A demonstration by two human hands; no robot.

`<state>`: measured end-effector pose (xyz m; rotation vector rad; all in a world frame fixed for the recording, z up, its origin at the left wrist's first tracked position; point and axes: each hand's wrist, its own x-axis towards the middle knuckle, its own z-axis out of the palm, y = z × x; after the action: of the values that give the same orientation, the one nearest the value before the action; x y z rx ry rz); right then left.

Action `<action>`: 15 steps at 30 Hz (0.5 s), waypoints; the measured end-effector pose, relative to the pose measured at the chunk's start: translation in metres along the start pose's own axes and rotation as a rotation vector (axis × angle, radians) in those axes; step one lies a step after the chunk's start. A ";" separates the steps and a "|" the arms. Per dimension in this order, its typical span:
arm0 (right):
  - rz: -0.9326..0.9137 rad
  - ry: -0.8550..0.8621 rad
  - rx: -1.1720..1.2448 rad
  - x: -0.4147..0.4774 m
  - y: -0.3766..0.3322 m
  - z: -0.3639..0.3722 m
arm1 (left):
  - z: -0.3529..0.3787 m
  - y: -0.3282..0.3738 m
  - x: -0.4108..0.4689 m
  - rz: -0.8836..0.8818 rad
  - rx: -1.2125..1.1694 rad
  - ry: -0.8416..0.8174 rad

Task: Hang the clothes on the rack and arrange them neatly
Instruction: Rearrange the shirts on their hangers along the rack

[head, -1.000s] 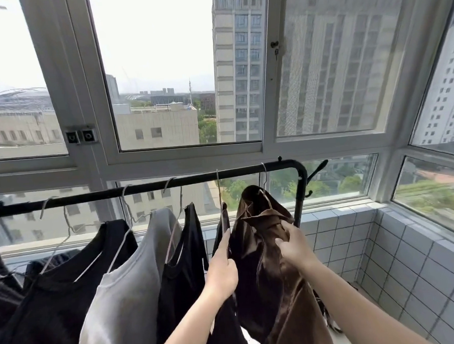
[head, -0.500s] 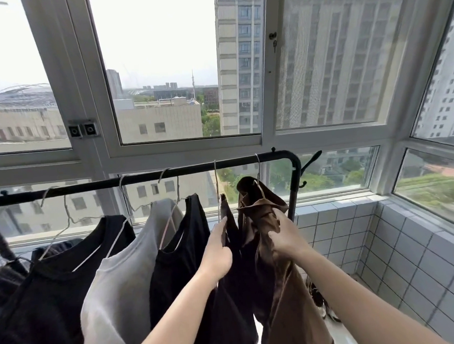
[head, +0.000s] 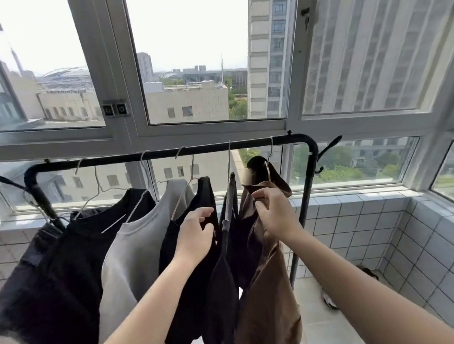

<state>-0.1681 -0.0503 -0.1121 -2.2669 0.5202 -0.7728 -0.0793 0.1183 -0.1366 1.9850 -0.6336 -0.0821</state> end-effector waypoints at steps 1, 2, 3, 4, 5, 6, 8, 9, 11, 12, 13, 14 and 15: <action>-0.020 -0.006 0.001 -0.002 -0.003 0.003 | -0.005 -0.005 -0.002 0.004 0.027 0.016; -0.039 -0.024 0.008 -0.003 -0.008 0.009 | -0.013 -0.012 -0.007 -0.001 0.048 0.045; -0.057 -0.039 0.020 -0.004 -0.013 0.014 | -0.020 -0.018 -0.010 -0.005 0.061 0.072; -0.068 -0.058 0.035 -0.006 -0.018 0.018 | -0.027 -0.024 -0.014 -0.013 0.070 0.097; -0.082 -0.081 0.048 -0.008 -0.023 0.021 | -0.035 -0.031 -0.016 -0.025 0.076 0.121; -0.094 -0.107 0.057 -0.009 -0.028 0.025 | -0.041 -0.037 -0.017 -0.040 0.076 0.140; -0.100 -0.166 0.069 -0.010 -0.037 0.032 | -0.054 -0.047 -0.018 -0.063 0.063 0.165; -0.097 -0.187 0.071 -0.009 -0.040 0.034 | -0.057 -0.051 -0.017 -0.073 0.064 0.170; -0.083 -0.214 0.082 -0.007 -0.047 0.043 | -0.065 -0.057 -0.016 -0.086 0.071 0.177; -0.067 -0.218 0.092 -0.006 -0.053 0.052 | -0.072 -0.063 -0.015 -0.084 0.074 0.172; -0.052 -0.225 0.103 -0.006 -0.058 0.058 | -0.075 -0.065 -0.013 -0.077 0.085 0.164; -0.039 -0.241 0.106 -0.005 -0.059 0.061 | -0.073 -0.063 -0.013 -0.083 0.101 0.149; -0.032 -0.254 0.101 -0.006 -0.066 0.069 | -0.075 -0.066 -0.009 -0.091 0.115 0.116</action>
<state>-0.1180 0.0309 -0.1089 -2.2412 0.3199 -0.5038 -0.0372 0.2069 -0.1575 2.1128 -0.4833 0.0145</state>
